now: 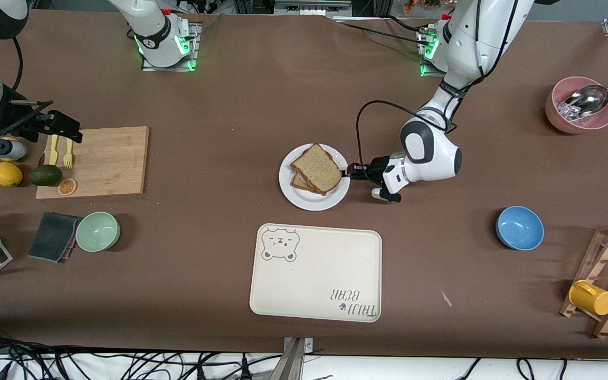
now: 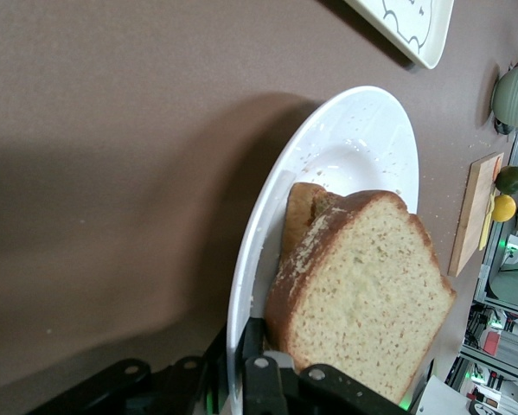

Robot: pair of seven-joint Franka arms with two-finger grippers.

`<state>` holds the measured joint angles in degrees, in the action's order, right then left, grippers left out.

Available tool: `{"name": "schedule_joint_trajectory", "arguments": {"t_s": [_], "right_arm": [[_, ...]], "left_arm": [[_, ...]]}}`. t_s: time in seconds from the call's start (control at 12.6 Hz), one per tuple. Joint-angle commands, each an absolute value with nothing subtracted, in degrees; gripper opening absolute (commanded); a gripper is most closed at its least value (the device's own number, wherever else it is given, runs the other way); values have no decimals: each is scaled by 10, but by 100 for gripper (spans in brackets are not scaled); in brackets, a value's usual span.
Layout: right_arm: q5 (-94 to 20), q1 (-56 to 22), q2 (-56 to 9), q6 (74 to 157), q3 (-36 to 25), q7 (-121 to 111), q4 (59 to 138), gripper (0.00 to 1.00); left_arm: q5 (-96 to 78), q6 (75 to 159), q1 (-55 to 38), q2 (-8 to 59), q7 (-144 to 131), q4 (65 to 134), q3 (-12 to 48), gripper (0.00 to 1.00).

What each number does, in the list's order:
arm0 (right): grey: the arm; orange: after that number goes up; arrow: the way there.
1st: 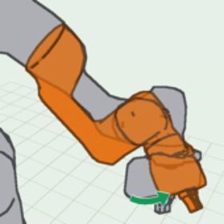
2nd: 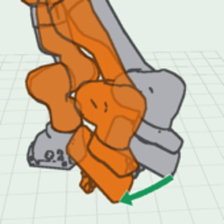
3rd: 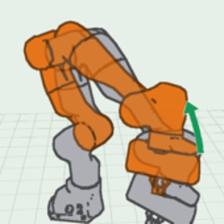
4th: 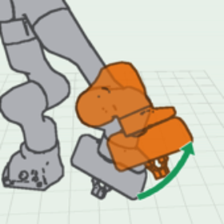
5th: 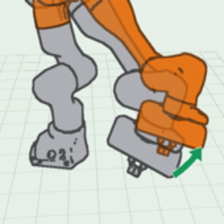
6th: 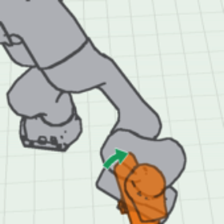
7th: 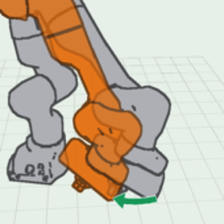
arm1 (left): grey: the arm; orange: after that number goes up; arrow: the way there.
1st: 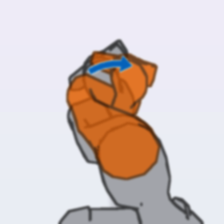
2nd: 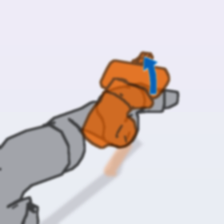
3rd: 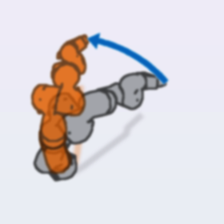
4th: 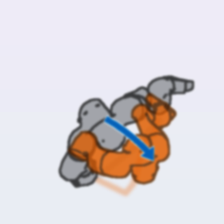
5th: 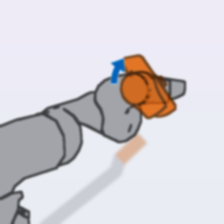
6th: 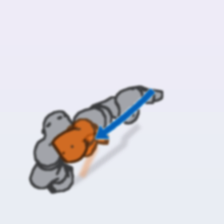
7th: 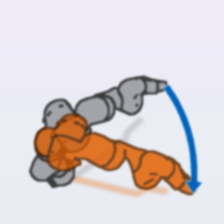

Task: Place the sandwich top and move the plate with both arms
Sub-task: 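Grip the plate rim with the left gripper, then slide the plate with the left gripper onto the bear tray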

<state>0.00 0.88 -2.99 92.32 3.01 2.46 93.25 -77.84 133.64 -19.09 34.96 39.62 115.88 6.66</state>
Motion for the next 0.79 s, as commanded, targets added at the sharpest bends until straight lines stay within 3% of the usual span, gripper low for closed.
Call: {"name": "schedule_joint_trajectory", "arguments": {"t_s": [0.0,0.71], "right_arm": [[-3,13,-22,924,33,23,940,100],[-3,14,-24,924,32,18,941,100]], "left_arm": [[-835,1334,-194,355,409,1147,62,0],[-912,1239,-152,310,400,1108,58,0]]}}
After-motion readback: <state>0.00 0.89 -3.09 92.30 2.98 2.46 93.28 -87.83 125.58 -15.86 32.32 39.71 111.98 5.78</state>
